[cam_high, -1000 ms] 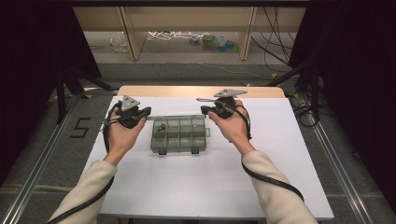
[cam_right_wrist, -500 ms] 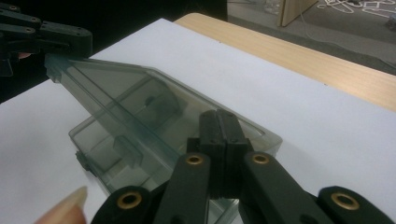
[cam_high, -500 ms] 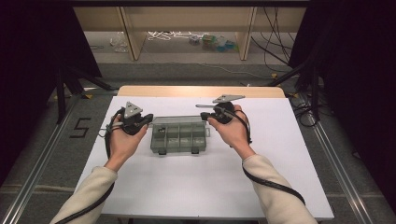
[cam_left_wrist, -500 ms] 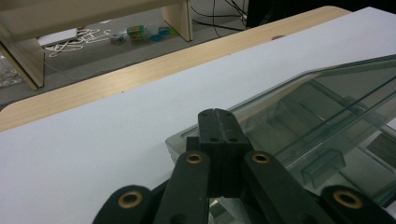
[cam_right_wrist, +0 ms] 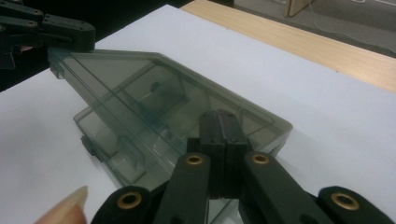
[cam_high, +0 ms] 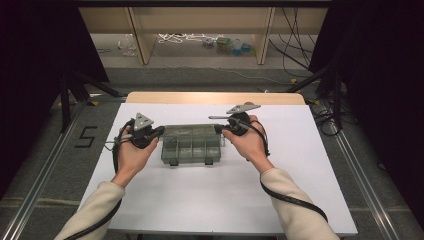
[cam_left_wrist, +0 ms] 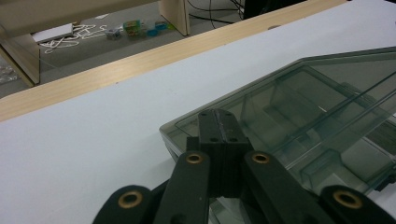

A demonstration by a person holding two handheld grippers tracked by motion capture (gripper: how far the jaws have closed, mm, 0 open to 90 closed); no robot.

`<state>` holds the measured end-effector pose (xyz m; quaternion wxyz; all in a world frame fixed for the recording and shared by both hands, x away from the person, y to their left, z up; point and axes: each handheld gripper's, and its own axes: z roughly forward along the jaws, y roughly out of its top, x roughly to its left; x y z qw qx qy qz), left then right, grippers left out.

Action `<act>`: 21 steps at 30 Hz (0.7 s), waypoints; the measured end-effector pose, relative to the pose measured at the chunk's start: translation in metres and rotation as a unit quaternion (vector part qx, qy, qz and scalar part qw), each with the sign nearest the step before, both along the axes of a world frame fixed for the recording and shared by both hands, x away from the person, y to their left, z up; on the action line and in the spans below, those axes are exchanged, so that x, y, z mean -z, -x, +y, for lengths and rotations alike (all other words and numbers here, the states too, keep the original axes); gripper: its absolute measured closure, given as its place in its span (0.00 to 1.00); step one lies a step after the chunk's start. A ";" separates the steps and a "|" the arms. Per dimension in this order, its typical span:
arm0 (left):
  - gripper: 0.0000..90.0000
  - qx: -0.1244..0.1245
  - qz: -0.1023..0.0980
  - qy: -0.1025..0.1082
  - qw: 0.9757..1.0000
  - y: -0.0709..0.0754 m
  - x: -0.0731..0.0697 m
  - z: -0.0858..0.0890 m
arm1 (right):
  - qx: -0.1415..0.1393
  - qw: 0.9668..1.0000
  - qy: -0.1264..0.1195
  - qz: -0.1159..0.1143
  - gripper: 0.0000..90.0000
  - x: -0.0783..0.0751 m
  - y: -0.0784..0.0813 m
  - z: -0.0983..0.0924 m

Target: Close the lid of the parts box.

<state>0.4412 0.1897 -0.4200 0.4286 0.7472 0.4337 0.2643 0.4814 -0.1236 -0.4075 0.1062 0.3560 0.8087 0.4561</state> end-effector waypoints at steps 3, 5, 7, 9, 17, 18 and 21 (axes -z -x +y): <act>1.00 0.003 0.003 -0.001 1.000 0.002 0.001 -0.001 | -0.004 1.000 0.002 0.003 1.00 0.002 0.001 0.000; 1.00 0.006 0.004 -0.006 1.000 0.003 0.002 -0.001 | -0.007 1.000 0.003 0.005 1.00 0.003 0.001 -0.001; 1.00 0.007 0.005 -0.007 1.000 0.004 0.003 -0.001 | -0.009 1.000 0.004 0.006 1.00 0.005 0.002 -0.002; 1.00 0.011 0.012 -0.013 1.000 0.004 0.004 0.000 | -0.007 1.000 0.005 0.016 1.00 0.006 0.003 -0.002; 1.00 0.033 0.049 -0.053 0.997 0.006 0.005 0.003 | -0.017 0.999 0.018 0.024 1.00 0.010 0.003 -0.001; 1.00 0.032 0.053 -0.054 0.997 0.007 0.006 0.002 | -0.017 0.999 0.018 0.031 1.00 0.010 0.004 -0.001; 1.00 0.041 0.064 -0.066 0.995 0.006 0.008 0.001 | -0.017 0.999 0.020 0.035 1.00 0.012 0.004 -0.001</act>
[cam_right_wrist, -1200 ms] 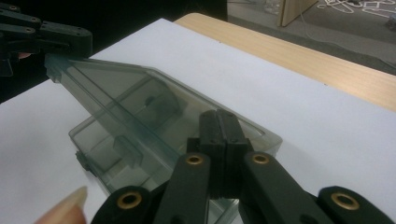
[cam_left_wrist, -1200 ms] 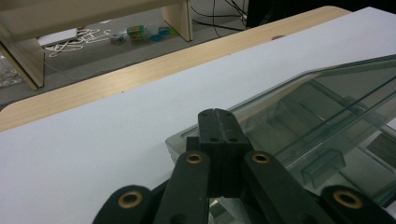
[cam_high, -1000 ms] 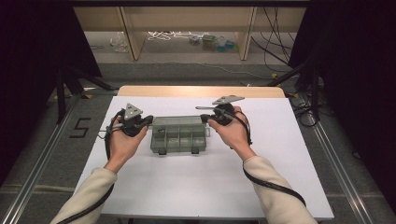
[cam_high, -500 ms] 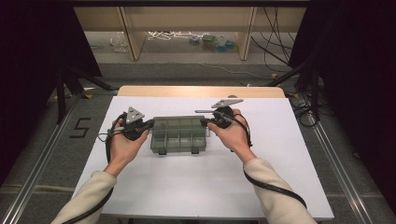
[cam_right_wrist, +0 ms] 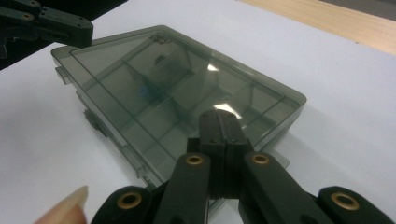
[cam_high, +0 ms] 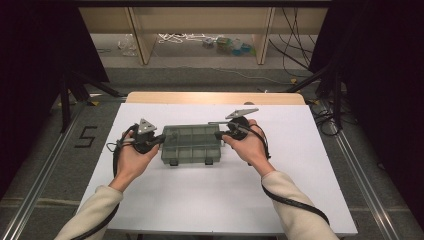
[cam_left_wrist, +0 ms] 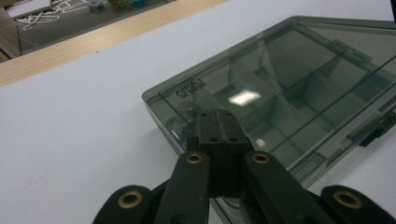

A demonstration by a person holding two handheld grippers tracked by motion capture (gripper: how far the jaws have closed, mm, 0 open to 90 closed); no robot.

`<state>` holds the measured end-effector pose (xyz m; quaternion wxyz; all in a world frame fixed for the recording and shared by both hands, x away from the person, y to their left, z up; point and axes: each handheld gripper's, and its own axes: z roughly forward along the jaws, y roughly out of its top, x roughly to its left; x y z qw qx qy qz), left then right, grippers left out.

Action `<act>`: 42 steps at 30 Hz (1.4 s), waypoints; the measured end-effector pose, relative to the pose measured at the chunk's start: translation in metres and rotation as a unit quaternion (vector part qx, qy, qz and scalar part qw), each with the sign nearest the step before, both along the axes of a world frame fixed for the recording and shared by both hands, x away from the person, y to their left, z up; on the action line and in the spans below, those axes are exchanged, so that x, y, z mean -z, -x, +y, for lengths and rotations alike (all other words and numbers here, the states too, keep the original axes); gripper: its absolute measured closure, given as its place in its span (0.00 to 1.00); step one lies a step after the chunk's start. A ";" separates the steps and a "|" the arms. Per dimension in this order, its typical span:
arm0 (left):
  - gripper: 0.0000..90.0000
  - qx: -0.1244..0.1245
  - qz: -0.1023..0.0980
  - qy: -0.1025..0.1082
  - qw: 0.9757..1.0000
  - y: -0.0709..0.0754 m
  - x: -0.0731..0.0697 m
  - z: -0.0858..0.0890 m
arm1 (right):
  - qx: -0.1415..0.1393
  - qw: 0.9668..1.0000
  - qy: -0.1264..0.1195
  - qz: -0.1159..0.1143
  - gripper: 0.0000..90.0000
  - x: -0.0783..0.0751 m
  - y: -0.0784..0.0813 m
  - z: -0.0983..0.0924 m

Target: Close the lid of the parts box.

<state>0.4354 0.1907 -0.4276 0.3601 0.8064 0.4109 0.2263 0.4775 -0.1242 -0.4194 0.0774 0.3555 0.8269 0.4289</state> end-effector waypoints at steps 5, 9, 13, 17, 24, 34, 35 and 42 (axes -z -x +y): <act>1.00 -0.003 0.019 -0.004 1.000 -0.001 0.004 -0.002 | 0.000 1.000 0.009 0.005 1.00 0.003 0.001 0.000; 1.00 -0.006 0.031 -0.003 1.000 -0.001 0.006 -0.004 | -0.001 1.000 0.012 0.011 1.00 0.005 0.001 0.001; 1.00 -0.003 0.042 -0.007 0.999 -0.001 0.007 -0.005 | -0.001 1.000 0.013 0.012 1.00 0.008 0.002 0.001; 1.00 -0.003 0.051 -0.009 0.999 -0.001 0.009 -0.007 | -0.003 0.999 0.024 0.026 1.00 0.008 0.002 0.000; 1.00 -0.001 0.068 -0.012 0.998 -0.001 0.011 -0.007 | -0.010 0.999 0.028 0.032 1.00 0.012 0.002 0.000; 1.00 0.001 0.075 -0.014 0.997 0.000 0.012 -0.008 | -0.012 0.998 0.041 0.044 1.00 0.018 0.004 0.002; 1.00 0.002 0.076 -0.017 0.997 0.000 0.012 -0.008 | -0.008 0.999 0.035 0.041 1.00 0.019 0.005 0.003; 1.00 0.002 0.073 -0.019 0.997 0.001 0.014 -0.009 | -0.016 0.998 0.044 0.052 1.00 0.020 0.006 0.003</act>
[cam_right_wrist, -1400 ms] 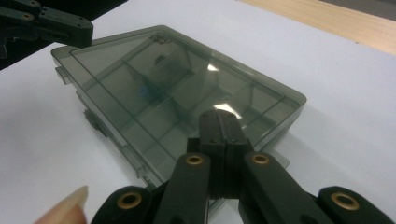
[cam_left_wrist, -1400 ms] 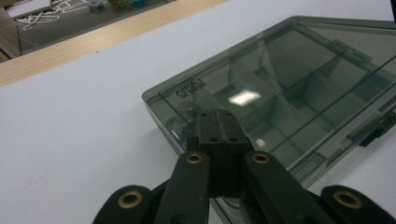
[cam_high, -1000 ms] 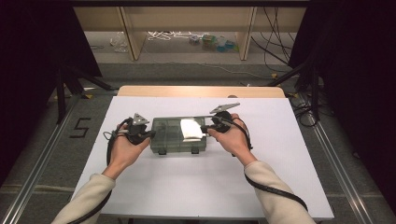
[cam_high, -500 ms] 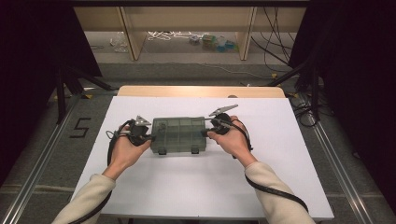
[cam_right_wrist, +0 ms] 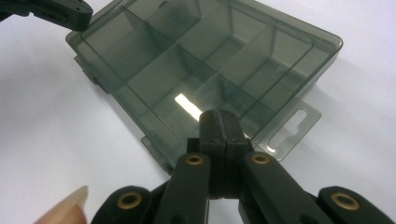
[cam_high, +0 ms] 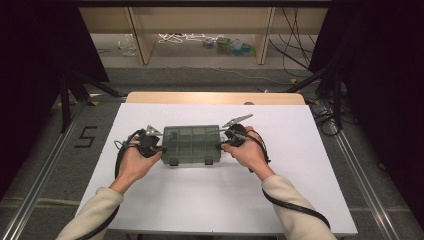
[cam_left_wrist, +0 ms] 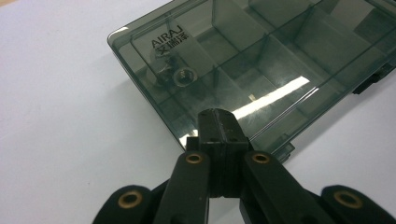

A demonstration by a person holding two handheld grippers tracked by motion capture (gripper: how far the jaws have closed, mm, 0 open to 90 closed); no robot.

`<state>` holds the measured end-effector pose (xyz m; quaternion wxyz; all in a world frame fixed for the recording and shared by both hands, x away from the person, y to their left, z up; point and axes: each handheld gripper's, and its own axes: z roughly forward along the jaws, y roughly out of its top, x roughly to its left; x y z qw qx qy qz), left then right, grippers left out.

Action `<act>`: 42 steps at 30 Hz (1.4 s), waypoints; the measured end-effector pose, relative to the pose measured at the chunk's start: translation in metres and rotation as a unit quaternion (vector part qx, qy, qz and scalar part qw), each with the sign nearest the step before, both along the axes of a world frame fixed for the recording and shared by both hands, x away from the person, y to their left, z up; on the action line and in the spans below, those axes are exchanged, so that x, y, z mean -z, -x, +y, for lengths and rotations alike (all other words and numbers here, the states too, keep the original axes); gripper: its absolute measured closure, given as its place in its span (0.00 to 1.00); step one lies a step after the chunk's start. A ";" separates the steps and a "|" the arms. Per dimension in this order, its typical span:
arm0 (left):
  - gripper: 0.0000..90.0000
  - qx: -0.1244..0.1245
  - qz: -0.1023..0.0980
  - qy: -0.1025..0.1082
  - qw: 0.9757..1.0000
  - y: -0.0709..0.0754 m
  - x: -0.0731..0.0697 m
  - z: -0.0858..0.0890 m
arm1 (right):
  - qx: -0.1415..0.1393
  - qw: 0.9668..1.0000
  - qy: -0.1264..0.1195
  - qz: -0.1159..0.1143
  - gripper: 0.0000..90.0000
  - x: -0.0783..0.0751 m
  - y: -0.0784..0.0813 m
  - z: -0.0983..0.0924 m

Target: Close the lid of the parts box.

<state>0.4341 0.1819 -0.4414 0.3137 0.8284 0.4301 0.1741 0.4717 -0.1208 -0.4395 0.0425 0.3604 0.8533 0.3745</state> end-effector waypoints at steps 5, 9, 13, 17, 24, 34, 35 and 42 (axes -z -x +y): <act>1.00 -0.001 0.005 0.001 1.000 0.001 -0.001 -0.002 | -0.005 1.000 0.003 0.004 1.00 0.001 0.000 0.000; 1.00 0.003 0.007 -0.007 1.000 0.001 -0.001 -0.001 | 0.004 1.000 0.001 -0.003 1.00 0.002 0.001 0.001; 1.00 0.002 0.006 -0.008 1.000 0.002 -0.001 -0.002 | 0.000 1.000 0.006 -0.005 1.00 0.002 0.001 0.001; 1.00 0.005 0.004 -0.016 1.000 0.002 -0.001 -0.002 | -0.003 1.000 0.011 -0.003 1.00 0.003 0.002 0.001; 1.00 0.003 0.001 -0.016 1.000 0.003 -0.001 -0.003 | -0.003 1.000 0.009 -0.006 1.00 0.004 0.002 0.001; 0.99 -0.001 -0.008 -0.003 1.000 0.004 0.001 -0.002 | 0.002 1.000 0.003 -0.017 0.98 0.005 0.003 -0.001; 0.98 0.000 -0.003 -0.004 1.000 0.004 0.000 -0.001 | 0.007 1.000 -0.003 -0.018 0.94 0.005 0.003 -0.002; 0.91 -0.001 -0.016 0.004 1.000 0.004 -0.003 0.004 | 0.012 0.998 -0.041 -0.040 0.83 -0.002 0.004 -0.008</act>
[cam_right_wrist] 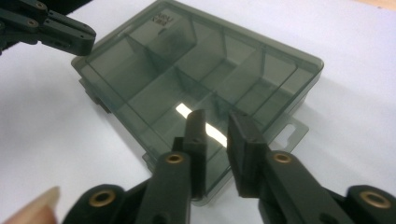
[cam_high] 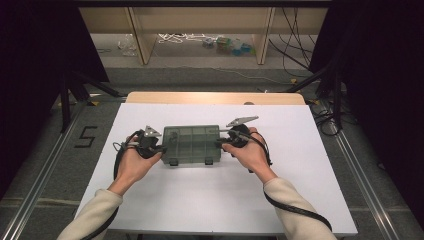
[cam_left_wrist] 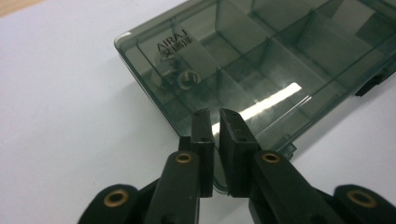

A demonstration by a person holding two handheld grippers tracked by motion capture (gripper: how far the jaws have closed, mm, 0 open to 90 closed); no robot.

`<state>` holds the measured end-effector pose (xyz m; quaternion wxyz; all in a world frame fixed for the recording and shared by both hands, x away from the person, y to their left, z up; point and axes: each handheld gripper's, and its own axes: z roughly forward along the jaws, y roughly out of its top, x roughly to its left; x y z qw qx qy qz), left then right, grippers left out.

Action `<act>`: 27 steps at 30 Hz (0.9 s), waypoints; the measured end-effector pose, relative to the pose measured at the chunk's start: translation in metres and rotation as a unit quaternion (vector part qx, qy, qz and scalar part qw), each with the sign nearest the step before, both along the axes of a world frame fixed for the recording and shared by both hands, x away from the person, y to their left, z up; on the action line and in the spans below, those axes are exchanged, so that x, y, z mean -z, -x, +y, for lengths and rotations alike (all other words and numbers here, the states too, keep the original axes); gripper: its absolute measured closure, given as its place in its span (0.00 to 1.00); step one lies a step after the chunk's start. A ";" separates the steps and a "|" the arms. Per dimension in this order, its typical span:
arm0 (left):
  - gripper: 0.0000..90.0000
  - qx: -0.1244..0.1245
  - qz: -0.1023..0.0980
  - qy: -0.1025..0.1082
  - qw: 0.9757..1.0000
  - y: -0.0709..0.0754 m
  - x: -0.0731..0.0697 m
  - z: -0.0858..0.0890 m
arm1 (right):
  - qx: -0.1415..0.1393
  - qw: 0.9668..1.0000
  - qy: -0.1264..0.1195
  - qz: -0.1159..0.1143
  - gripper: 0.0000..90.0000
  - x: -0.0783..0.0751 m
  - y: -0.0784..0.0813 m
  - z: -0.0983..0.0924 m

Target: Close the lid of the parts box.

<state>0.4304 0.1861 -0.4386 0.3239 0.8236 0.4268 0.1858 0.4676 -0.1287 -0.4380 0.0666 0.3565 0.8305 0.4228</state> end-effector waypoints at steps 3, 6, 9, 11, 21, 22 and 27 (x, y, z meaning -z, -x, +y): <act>0.86 -0.002 -0.022 0.005 1.000 0.002 -0.003 0.001 | -0.001 1.000 -0.006 -0.011 0.79 -0.001 0.001 -0.001; 0.76 -0.004 -0.043 0.028 0.999 0.006 -0.005 0.002 | -0.002 1.000 -0.011 -0.019 0.74 -0.002 0.004 -0.003; 0.61 0.016 -0.061 0.012 0.998 0.011 -0.008 0.009 | -0.007 0.999 -0.021 -0.036 0.68 -0.002 0.008 -0.006; 0.53 0.024 -0.078 0.019 0.996 0.015 -0.007 0.013 | -0.012 0.998 -0.031 -0.050 0.59 -0.003 0.012 -0.011; 0.23 0.023 -0.133 0.069 0.988 0.042 -0.004 0.024 | -0.022 0.991 -0.073 -0.111 0.39 -0.007 0.035 -0.045; 0.23 0.023 -0.137 0.075 0.988 0.044 -0.003 0.026 | -0.024 0.990 -0.075 -0.115 0.38 -0.009 0.039 -0.048; 0.22 0.022 -0.148 0.089 0.985 0.058 -0.003 0.034 | -0.034 0.986 -0.088 -0.138 0.37 -0.013 0.055 -0.063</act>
